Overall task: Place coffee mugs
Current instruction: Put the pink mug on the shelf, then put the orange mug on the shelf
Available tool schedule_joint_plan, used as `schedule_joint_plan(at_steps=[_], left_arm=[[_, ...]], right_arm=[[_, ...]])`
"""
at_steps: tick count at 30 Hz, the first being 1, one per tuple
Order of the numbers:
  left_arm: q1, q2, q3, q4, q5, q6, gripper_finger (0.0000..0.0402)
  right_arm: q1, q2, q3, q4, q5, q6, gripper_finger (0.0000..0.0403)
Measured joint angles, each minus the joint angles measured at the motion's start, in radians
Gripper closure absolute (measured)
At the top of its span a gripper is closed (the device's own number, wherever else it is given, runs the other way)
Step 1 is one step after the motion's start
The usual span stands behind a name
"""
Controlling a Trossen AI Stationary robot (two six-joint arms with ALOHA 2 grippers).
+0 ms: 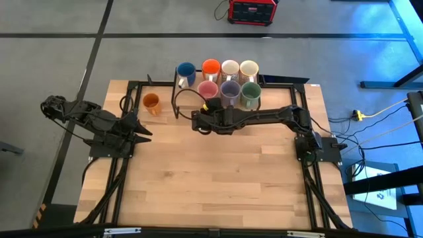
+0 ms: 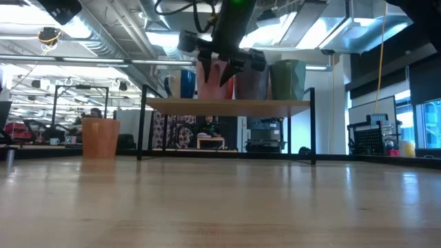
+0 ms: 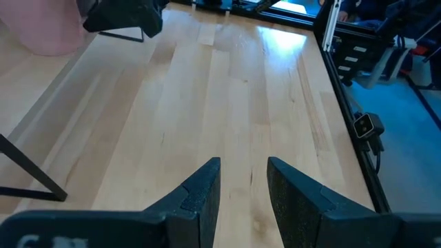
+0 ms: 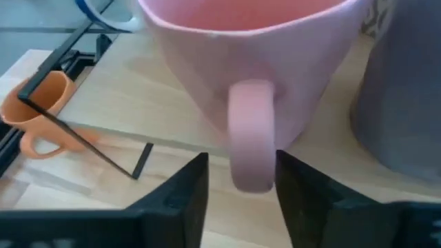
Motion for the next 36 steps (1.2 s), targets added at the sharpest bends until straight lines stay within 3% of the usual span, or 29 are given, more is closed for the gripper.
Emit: schedule_joint_plan(at_steps=[8,15,22,28,36], left_arm=[[0.0,0.0,0.0,0.0,0.0,0.0,0.0287],[0.0,0.0,0.0,0.0,-0.01,0.001,0.0287],[0.01,0.026,0.0,0.0,-0.034,-0.048,0.0285],[0.075,0.131,0.0,-0.001,-0.086,-0.075,0.0251],[0.368,0.34,0.095,-0.1,-0.065,-0.031,0.0238]], right_arm=[[0.011,-0.01,0.053,-0.045,-0.013,-0.041,0.0214],[0.098,-0.01,0.177,-0.275,-0.034,-0.048,0.021],[0.233,-0.019,0.208,-0.421,-0.156,-0.064,0.021],[0.345,-0.044,0.063,-0.584,-0.18,0.151,0.021],[0.466,-0.148,-0.376,-0.433,-0.282,0.397,0.021]])
